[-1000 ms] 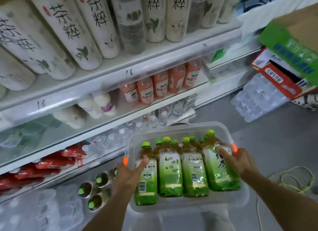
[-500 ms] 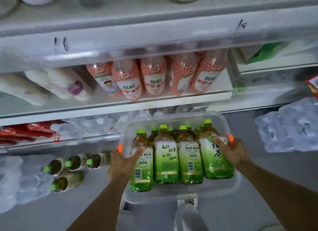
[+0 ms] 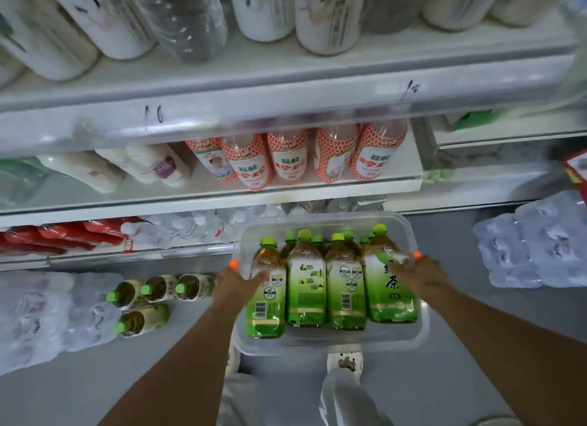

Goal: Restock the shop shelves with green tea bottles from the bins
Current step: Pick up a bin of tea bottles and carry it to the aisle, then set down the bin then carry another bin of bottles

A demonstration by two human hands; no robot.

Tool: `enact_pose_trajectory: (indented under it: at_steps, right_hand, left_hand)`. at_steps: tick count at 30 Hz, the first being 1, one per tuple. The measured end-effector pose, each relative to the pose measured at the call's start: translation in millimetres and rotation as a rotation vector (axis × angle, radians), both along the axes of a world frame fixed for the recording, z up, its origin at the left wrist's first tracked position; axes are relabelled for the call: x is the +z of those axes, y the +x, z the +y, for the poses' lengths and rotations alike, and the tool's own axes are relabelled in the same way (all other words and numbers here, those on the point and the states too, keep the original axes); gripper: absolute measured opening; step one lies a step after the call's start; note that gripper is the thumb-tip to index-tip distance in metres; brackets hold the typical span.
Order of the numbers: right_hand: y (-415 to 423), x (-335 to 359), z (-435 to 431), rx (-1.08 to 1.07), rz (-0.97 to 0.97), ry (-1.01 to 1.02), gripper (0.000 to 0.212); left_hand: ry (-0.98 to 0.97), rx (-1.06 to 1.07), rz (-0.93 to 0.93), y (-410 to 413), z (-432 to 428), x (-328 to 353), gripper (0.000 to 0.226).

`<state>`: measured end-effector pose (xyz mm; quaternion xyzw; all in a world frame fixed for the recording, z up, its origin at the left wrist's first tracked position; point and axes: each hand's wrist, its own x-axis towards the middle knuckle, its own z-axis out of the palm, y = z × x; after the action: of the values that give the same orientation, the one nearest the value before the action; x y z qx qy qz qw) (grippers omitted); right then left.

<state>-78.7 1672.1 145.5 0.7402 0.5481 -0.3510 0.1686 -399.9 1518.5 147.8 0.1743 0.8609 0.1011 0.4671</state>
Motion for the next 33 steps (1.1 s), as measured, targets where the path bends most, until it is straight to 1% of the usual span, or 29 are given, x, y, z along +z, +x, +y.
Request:
enact_pose_trajectory:
  at_steps: [2, 4, 7, 8, 13, 16, 18, 21, 24, 27, 30, 33]
  right_hand:
    - [-9.3, 28.8, -3.7, 0.098, -0.009, -0.006, 0.062]
    - [-25.9, 62.5, -9.8, 0.181, 0.042, -0.002, 0.061]
    - [-60.7, 119.4, -22.8, 0.312, 0.139, 0.033, 0.051]
    - [-74.5, 139.9, -28.3, 0.358, 0.162, 0.048, 0.05]
    - [-138.1, 237.9, -68.6, 0.516, 0.312, 0.265, 0.055]
    - [-168.4, 284.4, -93.6, 0.6, 0.419, 0.402, 0.055]
    - [-187.7, 311.9, -109.4, 0.677, 0.491, 0.503, 0.053]
    - [-214.4, 350.0, -131.0, 0.815, 0.572, 0.668, 0.05]
    - [-239.7, 384.1, -153.1, 0.952, 0.747, 0.792, 0.047]
    - [-265.0, 412.1, -178.1, 1.076, 0.921, 0.859, 0.044]
    - [-293.0, 434.3, -211.1, 1.243, 1.078, 0.898, 0.05]
    - [-323.4, 447.1, -253.8, 1.397, 1.176, 0.915, 0.051]
  left_hand:
    - [0.012, -0.137, 0.039, -2.3, -0.8, 25.0, 0.079]
    - [0.057, -0.246, 0.094, -4.8, -2.1, 57.2, 0.077]
    - [0.184, -0.283, 0.158, -12.7, -10.7, 112.9, 0.085]
    - [0.22, -0.283, 0.184, -17.8, -17.2, 131.3, 0.085]
    - [0.322, -0.325, 0.354, -52.5, -59.8, 221.1, 0.07]
    - [0.408, -0.401, 0.508, -70.6, -85.3, 276.3, 0.067]
    - [0.454, -0.407, 0.606, -79.8, -104.6, 312.1, 0.068]
    - [0.515, -0.357, 0.77, -87.6, -137.5, 359.9, 0.071]
    - [0.549, -0.231, 0.93, -85.8, -178.0, 396.4, 0.069]
    - [0.56, -0.079, 1.077, -76.8, -223.3, 425.0, 0.064]
    - [0.572, 0.099, 1.154, -66.1, -274.3, 445.9, 0.068]
    - [0.496, 0.282, 1.189, -53.1, -333.6, 452.5, 0.073]
